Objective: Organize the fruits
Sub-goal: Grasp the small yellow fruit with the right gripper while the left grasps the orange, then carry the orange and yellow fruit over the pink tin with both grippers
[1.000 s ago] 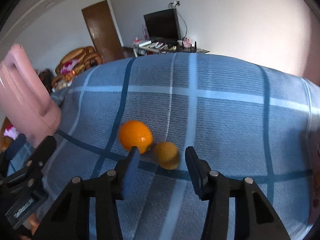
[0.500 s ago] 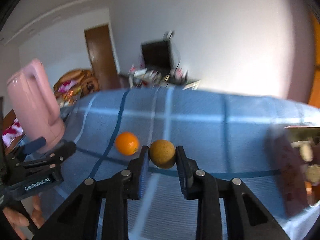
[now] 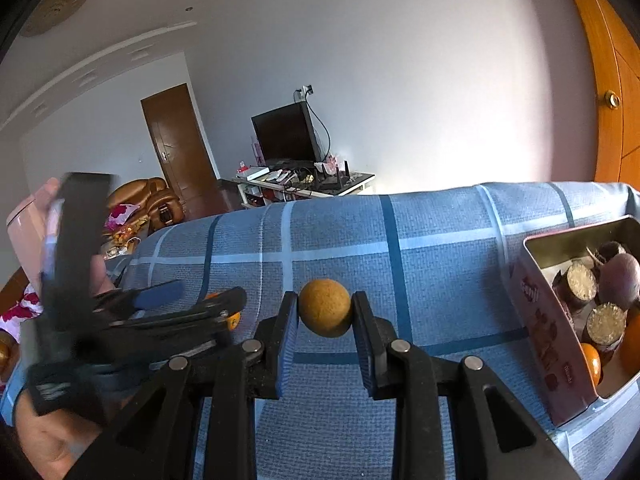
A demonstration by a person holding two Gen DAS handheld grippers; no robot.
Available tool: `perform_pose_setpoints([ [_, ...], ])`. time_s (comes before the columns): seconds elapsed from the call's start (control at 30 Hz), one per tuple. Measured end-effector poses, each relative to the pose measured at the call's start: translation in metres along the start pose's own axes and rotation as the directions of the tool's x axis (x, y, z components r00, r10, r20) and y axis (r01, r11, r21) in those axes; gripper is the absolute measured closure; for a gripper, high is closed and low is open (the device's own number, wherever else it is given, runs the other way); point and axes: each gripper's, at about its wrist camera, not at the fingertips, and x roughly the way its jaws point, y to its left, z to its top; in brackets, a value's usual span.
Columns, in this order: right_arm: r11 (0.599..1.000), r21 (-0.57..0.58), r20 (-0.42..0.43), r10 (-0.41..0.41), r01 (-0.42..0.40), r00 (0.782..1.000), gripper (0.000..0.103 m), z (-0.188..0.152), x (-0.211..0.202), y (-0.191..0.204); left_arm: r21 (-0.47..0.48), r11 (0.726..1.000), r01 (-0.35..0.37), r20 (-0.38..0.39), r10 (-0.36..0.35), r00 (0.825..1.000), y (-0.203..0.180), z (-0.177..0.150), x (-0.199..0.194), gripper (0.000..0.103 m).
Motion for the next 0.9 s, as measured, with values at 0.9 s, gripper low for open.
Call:
perform_pose_setpoints([
  [0.9, 0.992, -0.123, 0.120, 0.010, 0.005, 0.993, 0.074, -0.005, -0.013, 0.023, -0.229, 0.971, -0.069, 0.259, 0.129, 0.957, 0.021, -0.073, -0.096, 0.060],
])
